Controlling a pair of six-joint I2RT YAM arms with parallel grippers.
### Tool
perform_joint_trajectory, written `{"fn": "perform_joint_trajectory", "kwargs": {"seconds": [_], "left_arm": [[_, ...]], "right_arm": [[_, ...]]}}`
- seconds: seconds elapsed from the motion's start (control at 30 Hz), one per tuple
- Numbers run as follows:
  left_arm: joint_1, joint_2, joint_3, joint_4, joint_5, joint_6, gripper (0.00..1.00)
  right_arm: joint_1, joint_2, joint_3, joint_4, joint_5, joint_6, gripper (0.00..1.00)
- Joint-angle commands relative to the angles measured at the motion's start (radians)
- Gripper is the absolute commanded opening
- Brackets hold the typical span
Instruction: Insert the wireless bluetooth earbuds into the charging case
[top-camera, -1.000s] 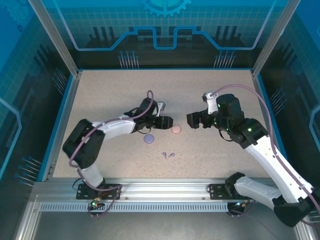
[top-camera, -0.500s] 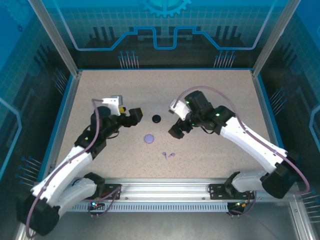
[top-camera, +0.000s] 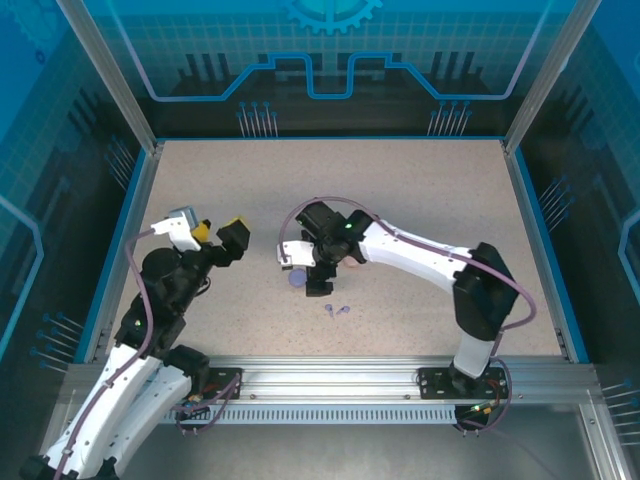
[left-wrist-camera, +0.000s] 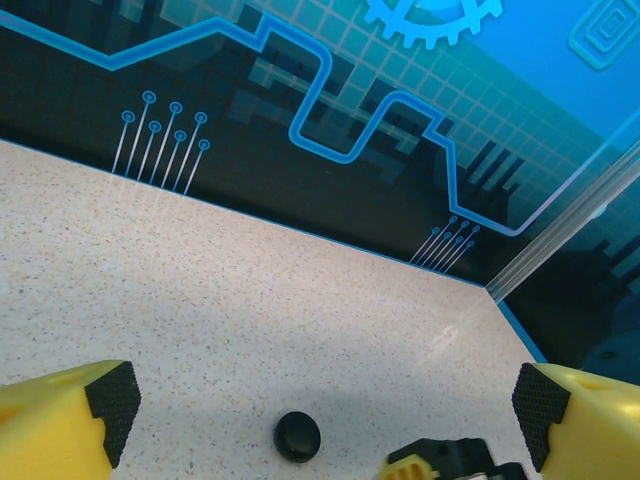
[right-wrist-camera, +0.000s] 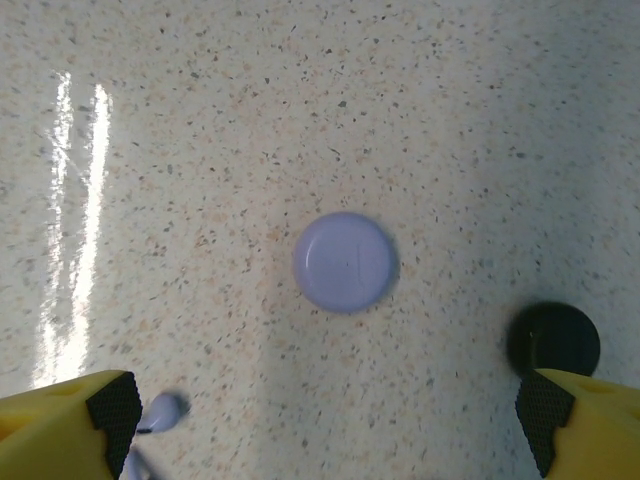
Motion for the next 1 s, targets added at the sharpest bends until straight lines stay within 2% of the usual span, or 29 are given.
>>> {"fn": "perform_joint_trajectory", "kwargs": {"seconds": [0.0,0.3,0.73,0.97], "left_arm": [[0.010,-0.024,0.016,-0.044,-0.045,-0.004,0.99],[0.010,-0.050,0.021,-0.071,-0.071,0.011,0.99],[0.009,-0.053,0.016,-0.066,-0.067,0.008,0.99],[0.010,-0.050,0.018,-0.062,-0.066,0.007,0.99]], "right_arm": [[0.018,0.078,0.070,-0.035,0.014,-0.043,0.99],[0.037,0.242,0.164,-0.053,0.061,0.013,0.95],[0.020,0.366,0.225,-0.062,0.073,-0.008,0.94],[0.004,0.396,0.245,-0.087,0.055,-0.009,0.84]]}}
